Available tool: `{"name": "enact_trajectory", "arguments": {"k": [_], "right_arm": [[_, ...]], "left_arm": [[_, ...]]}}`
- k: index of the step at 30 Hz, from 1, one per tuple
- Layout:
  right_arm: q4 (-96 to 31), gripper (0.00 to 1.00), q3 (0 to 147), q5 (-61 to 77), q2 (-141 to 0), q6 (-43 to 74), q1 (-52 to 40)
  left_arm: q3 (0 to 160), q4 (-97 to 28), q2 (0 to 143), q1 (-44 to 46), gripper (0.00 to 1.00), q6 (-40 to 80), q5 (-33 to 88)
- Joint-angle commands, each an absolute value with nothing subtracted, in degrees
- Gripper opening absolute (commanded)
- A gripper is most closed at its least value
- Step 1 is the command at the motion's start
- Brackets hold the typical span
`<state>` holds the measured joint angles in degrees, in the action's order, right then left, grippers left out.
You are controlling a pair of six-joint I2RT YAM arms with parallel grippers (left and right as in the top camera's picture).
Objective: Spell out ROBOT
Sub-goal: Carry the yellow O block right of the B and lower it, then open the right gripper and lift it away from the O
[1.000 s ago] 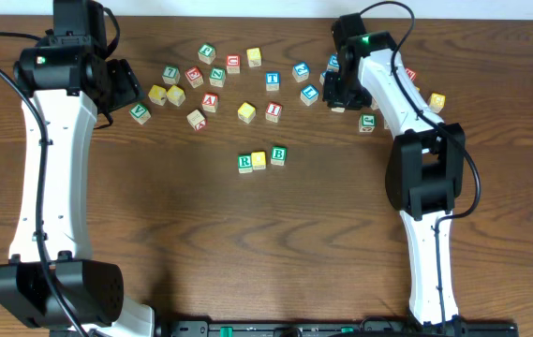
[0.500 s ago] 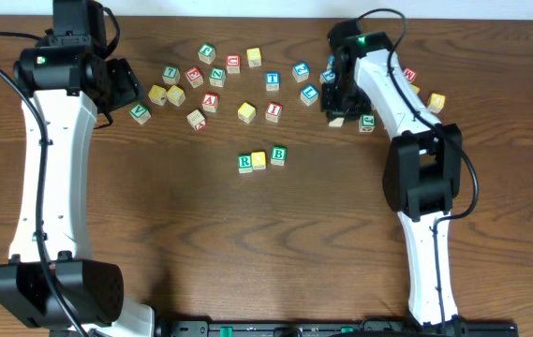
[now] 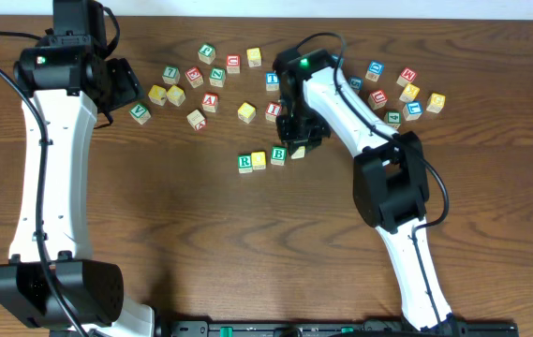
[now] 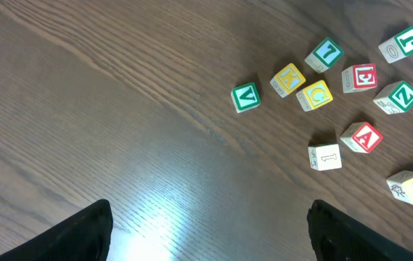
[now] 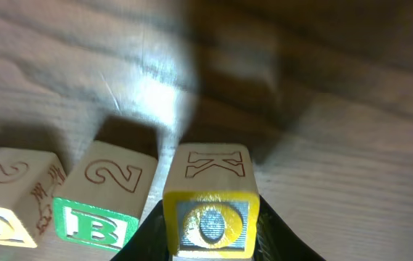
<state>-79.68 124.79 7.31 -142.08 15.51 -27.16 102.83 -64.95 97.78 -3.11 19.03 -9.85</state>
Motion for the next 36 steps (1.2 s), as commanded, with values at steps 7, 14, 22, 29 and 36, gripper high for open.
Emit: {"name": "enact_trajectory", "arguments": {"k": [7, 14, 22, 29, 36], "right_arm": [[-79.3, 0.32, 122.5, 6.8, -139.8, 17.1, -29.3], [-80.5, 0.35, 122.9, 6.8, -139.7, 17.1, -29.8], [-83.9, 0.36, 126.8, 7.3, -139.7, 15.2, -29.7], [-87.9, 0.37, 134.7, 7.4, -139.6, 13.0, -29.6], [-88.6, 0.37, 143.2, 7.4, -138.5, 13.0, -28.4]], "left_arm": [[102.4, -65.1, 98.5, -3.2, 0.85, 18.5, -10.8], [102.4, -65.1, 98.5, -3.2, 0.85, 18.5, -10.8], [102.4, -65.1, 98.5, -3.2, 0.84, 18.5, -10.8], [102.4, -65.1, 98.5, -3.2, 0.85, 18.5, -10.8], [102.4, -65.1, 98.5, -3.2, 0.84, 18.5, -10.8]]}}
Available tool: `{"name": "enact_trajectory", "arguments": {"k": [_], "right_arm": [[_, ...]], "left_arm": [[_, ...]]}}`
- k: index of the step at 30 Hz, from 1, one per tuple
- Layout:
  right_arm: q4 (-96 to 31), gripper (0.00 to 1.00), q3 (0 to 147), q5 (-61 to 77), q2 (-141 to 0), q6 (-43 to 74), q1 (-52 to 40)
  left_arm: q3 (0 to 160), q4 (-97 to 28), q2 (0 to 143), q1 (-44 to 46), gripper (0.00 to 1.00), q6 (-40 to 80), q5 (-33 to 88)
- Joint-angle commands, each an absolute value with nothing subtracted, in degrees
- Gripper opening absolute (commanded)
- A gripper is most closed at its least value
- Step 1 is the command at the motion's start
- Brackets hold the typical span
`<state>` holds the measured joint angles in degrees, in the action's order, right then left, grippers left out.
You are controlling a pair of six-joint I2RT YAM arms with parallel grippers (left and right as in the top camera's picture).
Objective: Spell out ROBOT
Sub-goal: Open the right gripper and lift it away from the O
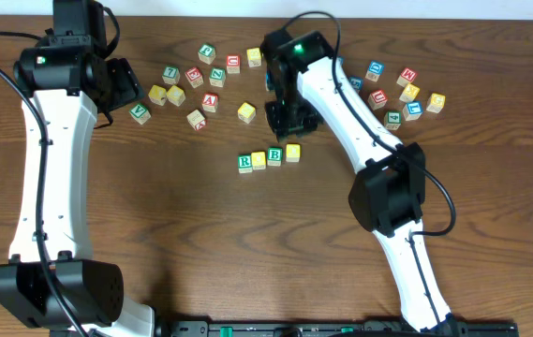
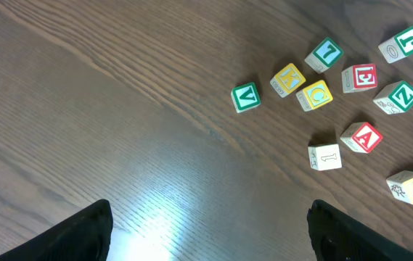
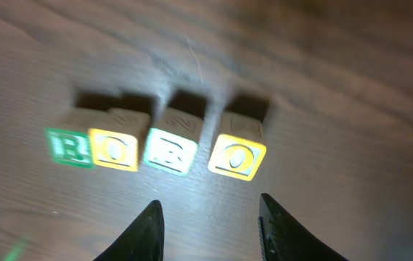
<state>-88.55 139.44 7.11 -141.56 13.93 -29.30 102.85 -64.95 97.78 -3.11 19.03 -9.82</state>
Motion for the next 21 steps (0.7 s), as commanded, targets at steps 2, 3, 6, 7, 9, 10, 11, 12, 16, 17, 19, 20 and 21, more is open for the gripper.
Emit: {"name": "enact_trajectory", "arguments": {"k": [2, 3, 6, 7, 9, 10, 11, 12, 16, 17, 19, 20, 21], "right_arm": [[-88.6, 0.37, 144.7, 7.2, -138.1, 13.0, -27.8], [-88.6, 0.38, 145.8, 6.2, -137.7, 13.0, -27.1], [-88.6, 0.41, 146.9, 5.7, -137.1, 12.5, -25.3], [-88.6, 0.41, 147.1, 5.7, -137.0, 12.5, -24.6], [-88.6, 0.41, 147.2, 5.7, -136.7, 12.5, -22.9], [-88.8, 0.41, 147.2, 5.7, -136.6, 12.5, -21.6], [-88.8, 0.42, 147.2, 5.7, -136.6, 12.3, -20.9], [-88.8, 0.43, 147.2, 5.7, -136.6, 11.7, -20.0], [-88.6, 0.46, 147.2, 5.7, -136.6, 11.7, -17.4], [-88.5, 0.47, 147.2, 5.7, -136.6, 11.7, -16.8], [-88.1, 0.48, 147.2, 5.7, -136.6, 11.7, -15.8], [-87.8, 0.49, 147.2, 5.7, -136.6, 11.7, -15.2], [-87.4, 0.49, 147.2, 5.7, -136.6, 11.7, -14.7]], "left_arm": [[102.4, -65.1, 98.5, -3.2, 0.85, 18.5, -10.7], [102.4, -65.1, 98.5, -3.2, 0.85, 19.3, -10.7], [102.4, -65.1, 98.5, -3.2, 0.85, 19.6, -7.6], [102.4, -65.1, 98.5, -3.2, 0.84, 19.6, -6.9], [102.4, -65.1, 98.5, -3.1, 0.84, 19.6, -6.5], [102.4, -65.1, 98.5, -3.1, 0.85, 19.6, -6.5], [102.4, -65.1, 98.5, -3.1, 0.85, 19.6, -6.5], [102.4, -65.1, 98.5, -3.1, 0.85, 20.0, -6.5], [102.4, -65.1, 98.5, -3.1, 0.84, 20.9, -6.4], [102.4, -65.1, 98.5, -3.1, 0.85, 21.1, -6.4], [102.4, -65.1, 98.5, -3.1, 0.84, 21.1, -6.4], [102.4, -65.1, 98.5, -3.1, 0.85, 21.1, -6.4], [102.4, -65.1, 98.5, -3.1, 0.84, 21.1, -6.4]]}}
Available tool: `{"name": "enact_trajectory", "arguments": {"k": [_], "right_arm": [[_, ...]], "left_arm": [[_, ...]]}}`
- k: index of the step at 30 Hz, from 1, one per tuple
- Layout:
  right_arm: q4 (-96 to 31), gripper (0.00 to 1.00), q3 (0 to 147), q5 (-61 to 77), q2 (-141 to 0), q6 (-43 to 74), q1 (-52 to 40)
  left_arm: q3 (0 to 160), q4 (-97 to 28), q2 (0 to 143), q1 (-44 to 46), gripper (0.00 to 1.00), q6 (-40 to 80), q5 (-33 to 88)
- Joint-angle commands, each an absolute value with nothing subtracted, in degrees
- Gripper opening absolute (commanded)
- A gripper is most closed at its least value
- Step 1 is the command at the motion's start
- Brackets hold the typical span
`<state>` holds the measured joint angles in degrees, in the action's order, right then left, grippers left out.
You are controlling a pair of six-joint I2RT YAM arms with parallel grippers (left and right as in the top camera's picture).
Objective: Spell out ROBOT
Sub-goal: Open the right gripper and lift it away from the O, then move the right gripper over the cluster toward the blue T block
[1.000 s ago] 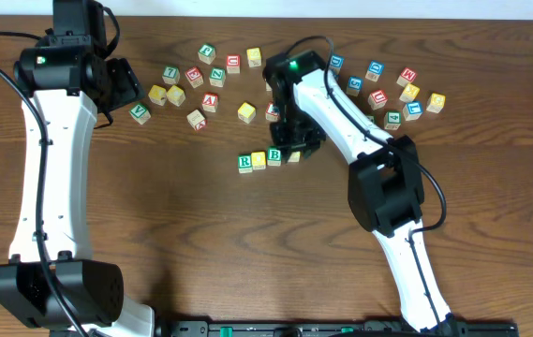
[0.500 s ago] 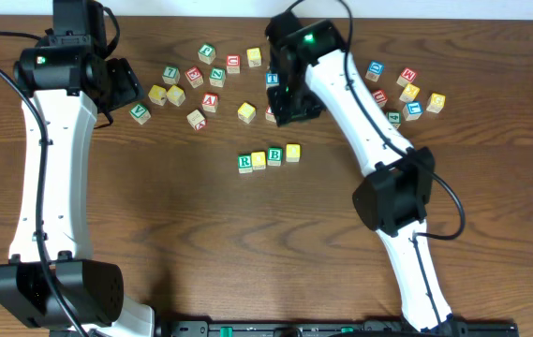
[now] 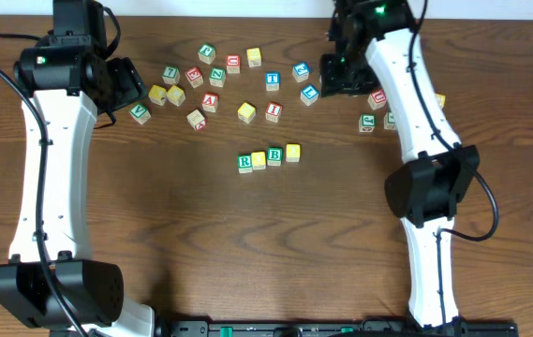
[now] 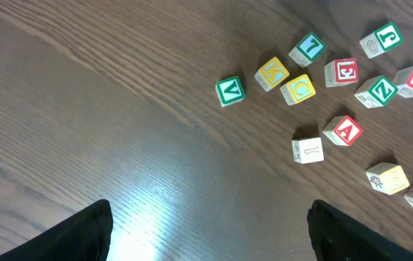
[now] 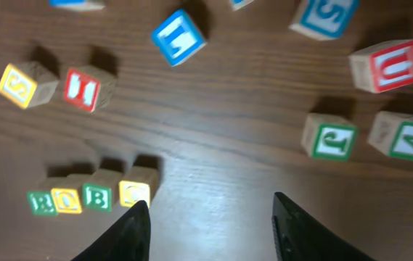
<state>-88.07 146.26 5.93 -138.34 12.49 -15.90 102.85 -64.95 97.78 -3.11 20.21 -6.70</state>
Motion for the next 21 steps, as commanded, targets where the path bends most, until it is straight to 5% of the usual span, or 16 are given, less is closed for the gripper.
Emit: {"name": "enact_trajectory", "arguments": {"k": [1, 21], "right_arm": [[-87.0, 0.49, 147.2, 5.7, -136.6, 11.9, -14.2], [-79.0, 0.54, 147.2, 5.5, -136.6, 16.3, -12.4]], "left_arm": [[102.4, -65.1, 98.5, -3.1, 0.84, 21.1, -6.4], [101.8, -65.1, 98.5, -3.1, 0.84, 21.1, -6.5]]}}
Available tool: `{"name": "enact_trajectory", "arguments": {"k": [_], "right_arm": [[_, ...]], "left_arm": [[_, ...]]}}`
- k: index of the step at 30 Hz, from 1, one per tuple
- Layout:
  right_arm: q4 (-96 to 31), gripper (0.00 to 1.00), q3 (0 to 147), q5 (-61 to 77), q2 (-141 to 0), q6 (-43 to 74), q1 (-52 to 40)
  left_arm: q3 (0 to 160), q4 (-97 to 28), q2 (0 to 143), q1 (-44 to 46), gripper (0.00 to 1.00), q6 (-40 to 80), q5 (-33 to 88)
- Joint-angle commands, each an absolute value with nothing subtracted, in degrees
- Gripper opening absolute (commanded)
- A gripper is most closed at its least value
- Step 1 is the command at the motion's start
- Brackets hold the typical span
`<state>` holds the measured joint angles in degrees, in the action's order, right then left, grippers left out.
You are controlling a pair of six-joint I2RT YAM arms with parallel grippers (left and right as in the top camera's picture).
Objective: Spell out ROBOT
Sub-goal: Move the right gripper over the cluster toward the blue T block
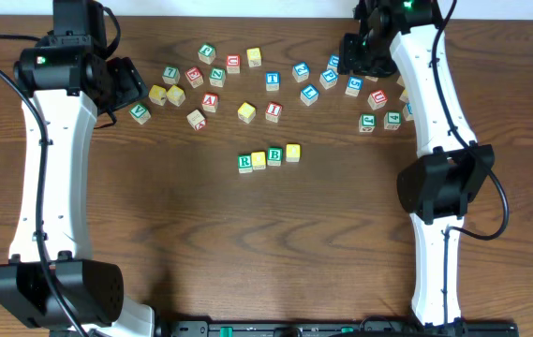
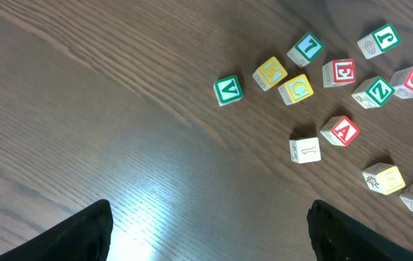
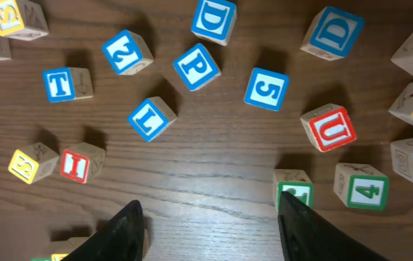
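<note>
Four blocks reading R, O, B, O (image 1: 268, 157) stand in a row at the table's middle. A blue T block (image 3: 59, 84) lies among the loose blocks behind the row, also seen from above as the T block (image 1: 273, 80). My right gripper (image 3: 210, 232) is open and holds nothing. It hangs high over the back right cluster, right gripper (image 1: 360, 56) well to the right of the T. My left gripper (image 2: 206, 232) is open over bare wood at the back left, left gripper (image 1: 121, 89) beside the left cluster.
Loose letter blocks are scattered along the back of the table. On the left lie a green V (image 2: 227, 90) and a red A (image 2: 339, 130). Under the right wrist lie a blue P (image 3: 196, 66), blue 5 (image 3: 267, 88), red U (image 3: 327, 128) and green 4 (image 3: 361, 186).
My right gripper has moved a little further right and back, still open. The ROBO row has nearly left its view and the blue blocks fill it. The left arm has barely shifted.
My right gripper was shut on a yellow O block, set down beside the B. Then it stood open above the finished R, O, B, O row. After that it was over the loose blocks at the back right, where it is now.
</note>
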<state>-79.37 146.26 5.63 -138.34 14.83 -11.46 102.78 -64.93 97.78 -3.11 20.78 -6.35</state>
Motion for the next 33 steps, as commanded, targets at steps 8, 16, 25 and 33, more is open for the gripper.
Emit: {"name": "enact_trajectory", "arguments": {"k": [8, 16, 25, 33], "right_arm": [[-78.8, 0.57, 147.2, 5.5, -136.6, 16.7, -12.8], [-79.3, 0.60, 147.2, 5.5, -136.6, 16.7, -12.7], [-79.4, 0.61, 147.2, 5.5, -136.6, 16.7, -12.7], [-79.8, 0.63, 147.2, 5.5, -136.6, 16.7, -12.7]], "left_arm": [[101.5, -64.8, 98.5, -3.1, 0.85, 21.1, -6.5], [101.5, -64.2, 98.5, -3.1, 0.84, 21.1, -6.4], [101.5, -63.4, 98.5, -3.1, 0.85, 21.1, -6.5], [101.5, -63.4, 98.5, -3.1, 0.85, 21.1, -6.5]]}}
